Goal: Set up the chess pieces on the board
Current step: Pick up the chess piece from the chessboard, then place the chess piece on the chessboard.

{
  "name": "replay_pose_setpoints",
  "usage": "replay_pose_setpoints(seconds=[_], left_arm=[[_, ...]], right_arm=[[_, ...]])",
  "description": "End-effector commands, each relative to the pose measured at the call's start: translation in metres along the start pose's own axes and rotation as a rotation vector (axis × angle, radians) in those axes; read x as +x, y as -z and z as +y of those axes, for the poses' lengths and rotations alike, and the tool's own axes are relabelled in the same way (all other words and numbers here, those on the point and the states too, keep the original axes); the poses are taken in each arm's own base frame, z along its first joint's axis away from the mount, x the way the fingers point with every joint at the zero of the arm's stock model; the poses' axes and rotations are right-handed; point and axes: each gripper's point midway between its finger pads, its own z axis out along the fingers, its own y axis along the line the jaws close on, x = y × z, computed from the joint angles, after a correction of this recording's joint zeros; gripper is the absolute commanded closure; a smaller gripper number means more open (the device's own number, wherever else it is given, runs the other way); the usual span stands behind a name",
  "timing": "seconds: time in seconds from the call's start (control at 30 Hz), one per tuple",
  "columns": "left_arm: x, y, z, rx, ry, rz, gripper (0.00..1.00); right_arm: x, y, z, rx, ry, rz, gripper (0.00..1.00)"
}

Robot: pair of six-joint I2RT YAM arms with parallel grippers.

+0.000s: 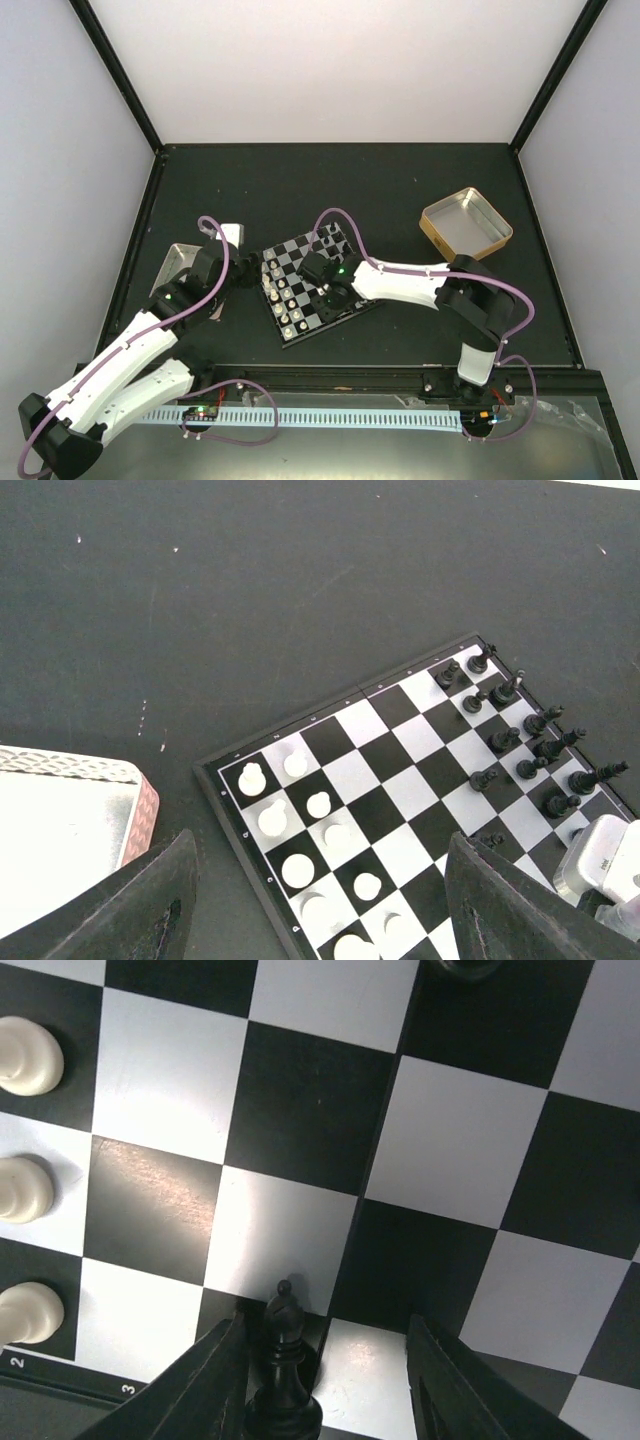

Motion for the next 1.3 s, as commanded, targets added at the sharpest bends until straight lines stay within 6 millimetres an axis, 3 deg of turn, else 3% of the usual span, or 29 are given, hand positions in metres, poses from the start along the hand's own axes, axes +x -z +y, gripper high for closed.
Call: replay_pose_setpoints(seconds=[0.0,0.23,0.5,0.63,0.9,1.1,1.27], left_arm=[[-0.005,0.0,-0.003,0.017,0.014,-0.02,0.31],[-0.005,0.0,-0.003,0.02,0.013,-0.02,0.31],[-0.004,0.0,-0.005,0.033,0.021,-0.013,0.31],[0.003,-0.003,-0.011,0.073,0.048,0.004,0.31],[0.034,-0.012,-0.061,0.378,0.22,0.111,0.25],[0.04,-0.003,-0.105,0.643,0.298,0.2,0.19],[0.043,0.005,-0.129,0.782,0.309,0.289,0.18]], right_arm=[[0.001,0.002,0.006,-0.006,-0.004,0.01,0.56],[0.011,0.001,0.009,0.007,0.011,0.028,0.59],[0.012,0.001,0.01,0.017,0.014,0.026,0.82],[0.002,0.005,0.006,0.032,0.004,-0.04,0.86],[-0.046,0.047,0.011,-0.076,0.011,-0.45,0.87],[-0.052,0.08,0.023,-0.208,0.068,-0.657,0.86],[-0.051,0.108,0.032,-0.293,0.116,-0.779,0.86]])
